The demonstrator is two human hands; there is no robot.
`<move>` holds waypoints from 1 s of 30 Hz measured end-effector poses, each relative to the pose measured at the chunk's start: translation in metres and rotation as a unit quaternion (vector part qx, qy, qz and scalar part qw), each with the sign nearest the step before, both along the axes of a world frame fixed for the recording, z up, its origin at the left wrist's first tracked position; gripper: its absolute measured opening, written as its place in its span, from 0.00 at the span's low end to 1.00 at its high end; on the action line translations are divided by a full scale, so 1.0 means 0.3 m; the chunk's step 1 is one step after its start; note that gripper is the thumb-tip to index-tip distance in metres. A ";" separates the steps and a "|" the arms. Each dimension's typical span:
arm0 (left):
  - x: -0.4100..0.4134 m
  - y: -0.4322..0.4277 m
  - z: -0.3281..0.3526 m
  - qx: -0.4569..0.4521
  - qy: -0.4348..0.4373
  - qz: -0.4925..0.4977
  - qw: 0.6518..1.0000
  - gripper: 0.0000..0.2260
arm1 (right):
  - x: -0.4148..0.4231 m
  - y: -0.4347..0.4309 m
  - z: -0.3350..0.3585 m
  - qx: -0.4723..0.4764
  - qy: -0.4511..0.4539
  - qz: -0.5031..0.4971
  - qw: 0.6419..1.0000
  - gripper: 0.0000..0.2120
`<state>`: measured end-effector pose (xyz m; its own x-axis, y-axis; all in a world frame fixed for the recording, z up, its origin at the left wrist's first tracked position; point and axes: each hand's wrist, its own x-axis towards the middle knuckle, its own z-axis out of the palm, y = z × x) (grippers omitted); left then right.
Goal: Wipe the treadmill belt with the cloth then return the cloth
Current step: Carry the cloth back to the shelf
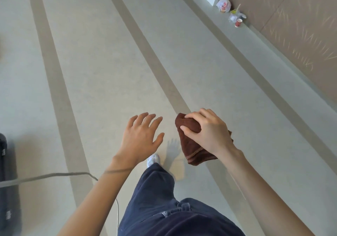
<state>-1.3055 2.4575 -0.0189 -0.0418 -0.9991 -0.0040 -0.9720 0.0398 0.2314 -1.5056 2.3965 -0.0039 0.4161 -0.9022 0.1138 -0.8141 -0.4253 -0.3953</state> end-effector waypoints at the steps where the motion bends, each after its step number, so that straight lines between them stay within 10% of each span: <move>1: 0.038 -0.064 0.010 -0.007 0.003 -0.003 1.000 0.20 | 0.036 -0.058 0.015 -0.002 0.001 0.000 1.000 0.13; 30: 0.528 -1.742 0.111 -0.032 -0.005 0.009 0.999 0.22 | 0.496 -1.763 0.112 -0.045 -0.017 -0.003 0.999 0.14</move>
